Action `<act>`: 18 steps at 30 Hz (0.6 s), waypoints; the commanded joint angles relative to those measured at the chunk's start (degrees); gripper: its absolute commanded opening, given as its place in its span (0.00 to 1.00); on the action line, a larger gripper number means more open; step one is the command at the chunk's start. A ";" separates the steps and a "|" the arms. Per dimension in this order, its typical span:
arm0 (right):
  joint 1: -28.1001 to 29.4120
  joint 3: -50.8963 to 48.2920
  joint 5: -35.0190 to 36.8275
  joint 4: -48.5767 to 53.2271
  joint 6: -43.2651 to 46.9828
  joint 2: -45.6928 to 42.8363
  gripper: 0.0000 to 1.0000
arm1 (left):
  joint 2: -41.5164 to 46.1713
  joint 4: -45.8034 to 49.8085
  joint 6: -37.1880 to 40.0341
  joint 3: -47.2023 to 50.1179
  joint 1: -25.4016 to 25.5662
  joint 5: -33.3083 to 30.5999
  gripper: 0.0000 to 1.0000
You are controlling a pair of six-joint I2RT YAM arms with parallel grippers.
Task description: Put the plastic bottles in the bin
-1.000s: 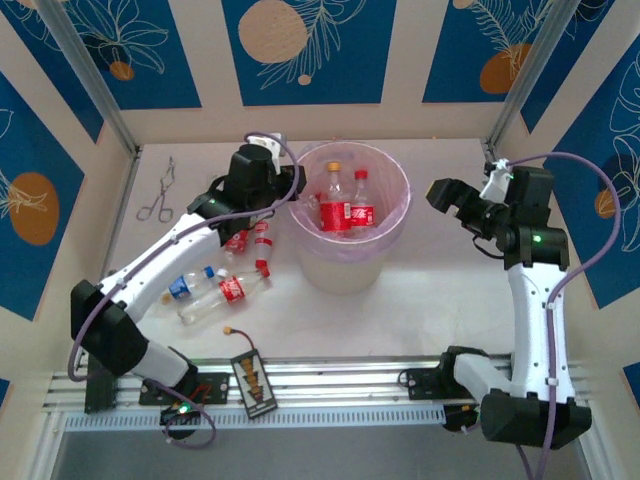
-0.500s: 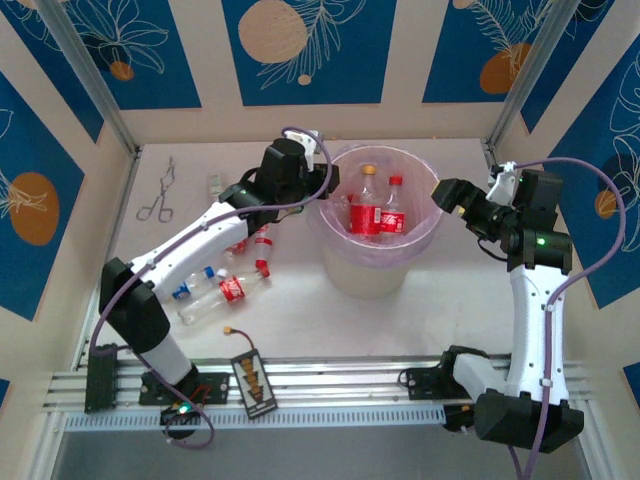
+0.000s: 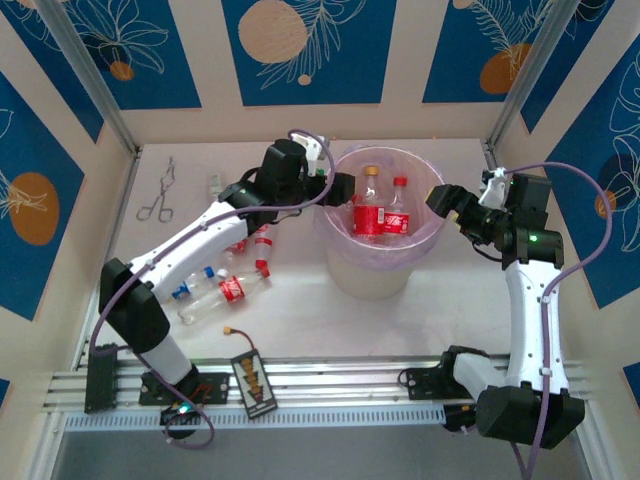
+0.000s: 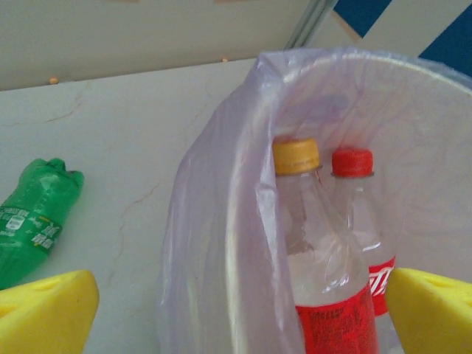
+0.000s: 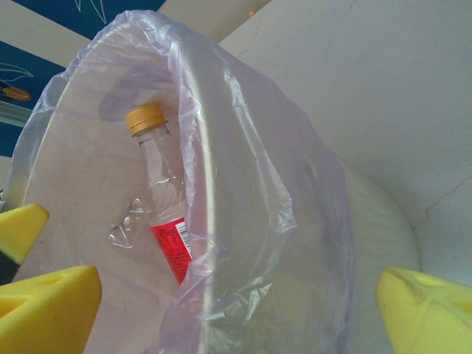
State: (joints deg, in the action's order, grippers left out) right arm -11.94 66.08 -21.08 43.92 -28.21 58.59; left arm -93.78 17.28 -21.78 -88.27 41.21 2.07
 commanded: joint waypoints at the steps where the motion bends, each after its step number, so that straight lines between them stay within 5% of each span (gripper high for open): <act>1: 0.60 -0.10 -1.33 -1.03 -0.25 0.90 0.96 | 3.47 6.10 4.67 0.62 -0.73 -1.01 1.00; 12: 0.85 0.62 -1.21 -2.25 0.70 2.56 0.96 | 17.30 25.84 3.61 8.39 -9.87 -11.52 1.00; 18: 1.19 1.13 -1.86 -2.55 1.46 3.72 0.95 | 21.71 25.75 3.58 15.52 -17.42 -11.10 1.00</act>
State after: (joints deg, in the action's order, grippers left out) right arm -11.07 66.11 -21.30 41.56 -27.94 62.08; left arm -72.99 39.86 -18.72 -75.13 25.93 -7.86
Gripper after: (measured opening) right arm 0.953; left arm 0.998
